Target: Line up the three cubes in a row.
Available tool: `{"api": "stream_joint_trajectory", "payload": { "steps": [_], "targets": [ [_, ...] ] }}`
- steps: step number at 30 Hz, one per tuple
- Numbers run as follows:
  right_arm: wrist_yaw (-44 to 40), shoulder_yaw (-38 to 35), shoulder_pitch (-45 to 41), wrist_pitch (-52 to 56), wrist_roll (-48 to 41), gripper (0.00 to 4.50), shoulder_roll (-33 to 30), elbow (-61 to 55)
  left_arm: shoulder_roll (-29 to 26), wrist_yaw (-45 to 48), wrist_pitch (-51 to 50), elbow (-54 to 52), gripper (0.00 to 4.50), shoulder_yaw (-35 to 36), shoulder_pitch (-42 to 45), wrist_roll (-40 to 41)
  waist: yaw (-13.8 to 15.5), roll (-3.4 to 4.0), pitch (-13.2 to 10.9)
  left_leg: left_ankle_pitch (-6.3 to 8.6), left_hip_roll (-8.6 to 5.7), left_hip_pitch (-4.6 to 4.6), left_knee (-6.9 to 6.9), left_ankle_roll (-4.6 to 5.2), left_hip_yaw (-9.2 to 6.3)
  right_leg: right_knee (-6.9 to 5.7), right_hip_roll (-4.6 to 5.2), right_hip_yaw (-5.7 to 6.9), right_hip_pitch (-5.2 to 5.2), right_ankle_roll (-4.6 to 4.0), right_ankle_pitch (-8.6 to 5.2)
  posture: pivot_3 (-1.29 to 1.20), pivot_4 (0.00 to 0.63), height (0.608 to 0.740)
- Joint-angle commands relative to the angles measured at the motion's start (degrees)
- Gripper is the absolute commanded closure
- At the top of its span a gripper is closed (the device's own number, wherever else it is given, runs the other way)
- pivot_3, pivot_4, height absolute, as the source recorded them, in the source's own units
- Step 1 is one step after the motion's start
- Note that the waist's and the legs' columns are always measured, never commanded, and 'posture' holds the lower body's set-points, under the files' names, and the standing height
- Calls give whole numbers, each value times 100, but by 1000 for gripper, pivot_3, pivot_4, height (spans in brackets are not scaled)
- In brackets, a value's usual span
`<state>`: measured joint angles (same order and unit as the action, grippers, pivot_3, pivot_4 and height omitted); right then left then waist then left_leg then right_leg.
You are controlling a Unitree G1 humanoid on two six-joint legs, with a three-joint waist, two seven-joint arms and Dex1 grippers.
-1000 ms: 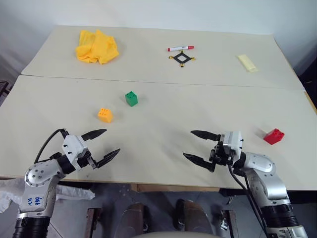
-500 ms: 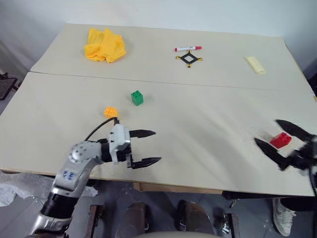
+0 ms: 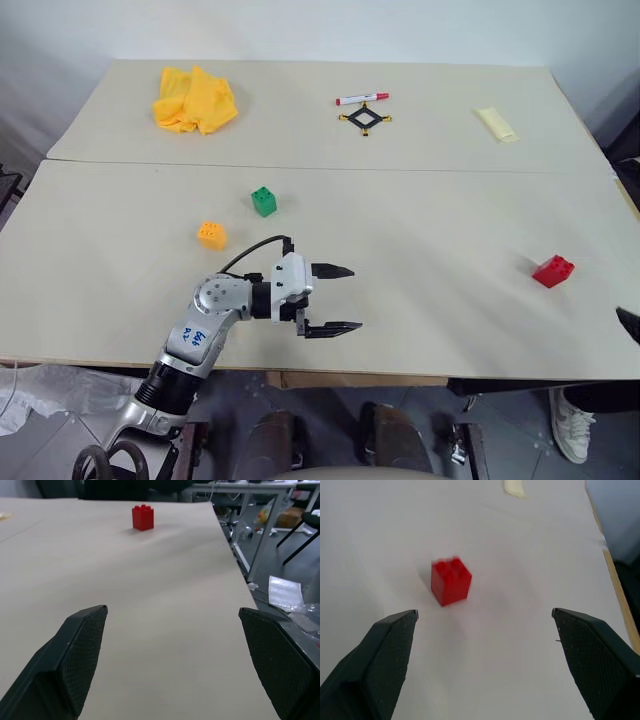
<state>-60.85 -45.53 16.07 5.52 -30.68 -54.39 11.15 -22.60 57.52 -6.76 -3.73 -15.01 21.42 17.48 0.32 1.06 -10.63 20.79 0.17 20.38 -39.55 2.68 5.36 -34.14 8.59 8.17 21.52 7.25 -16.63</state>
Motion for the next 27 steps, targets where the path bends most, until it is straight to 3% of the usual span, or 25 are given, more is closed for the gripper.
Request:
{"api": "stream_joint_trajectory", "payload": {
  "steps": [1,3,9,17,20,26,27],
  "targets": [
    [-301,335,-298,139,284,0,-512,410,52,-11,79,-90,21,145,25,92,5,-9,-4,0,6,0,1,0,-4,0,-2,-16,-1,-3,-2,0,150,740],
    [-400,638,-682,172,410,0,-756,741,65,35,19,-102,21,199,15,189,60,-12,-5,1,12,5,4,-2,-10,4,-8,-16,-3,-6,-3,0,150,740],
    [-1053,2695,-2891,276,1422,0,-1179,2486,-39,111,-7,-149,21,365,-170,253,71,-7,-6,0,-3,12,-3,4,0,10,-3,-14,0,8,5,0,150,740],
    [-1297,3675,-4295,-252,2150,0,-969,3798,-99,57,-4,-208,21,466,-268,210,95,-3,-8,0,-4,33,-11,4,-12,16,-2,37,4,11,7,0,150,740],
    [-1241,3773,-4648,-488,2266,607,-889,4166,-125,32,21,-208,0,497,-295,184,90,-3,-8,0,-4,35,-12,4,-13,15,-2,40,4,11,7,0,150,740],
    [-1531,3933,-5028,-732,2373,2767,-832,4488,-189,-7,58,-153,0,593,-315,161,91,-2,-8,0,-3,41,-17,4,-19,16,-2,46,4,11,7,0,150,740],
    [-1615,3909,-5097,-728,2321,2946,-799,4457,-207,-14,61,-150,0,624,-333,160,92,-2,-8,0,-3,43,-17,4,-20,17,-2,48,4,11,7,0,150,740]
  ]
}}
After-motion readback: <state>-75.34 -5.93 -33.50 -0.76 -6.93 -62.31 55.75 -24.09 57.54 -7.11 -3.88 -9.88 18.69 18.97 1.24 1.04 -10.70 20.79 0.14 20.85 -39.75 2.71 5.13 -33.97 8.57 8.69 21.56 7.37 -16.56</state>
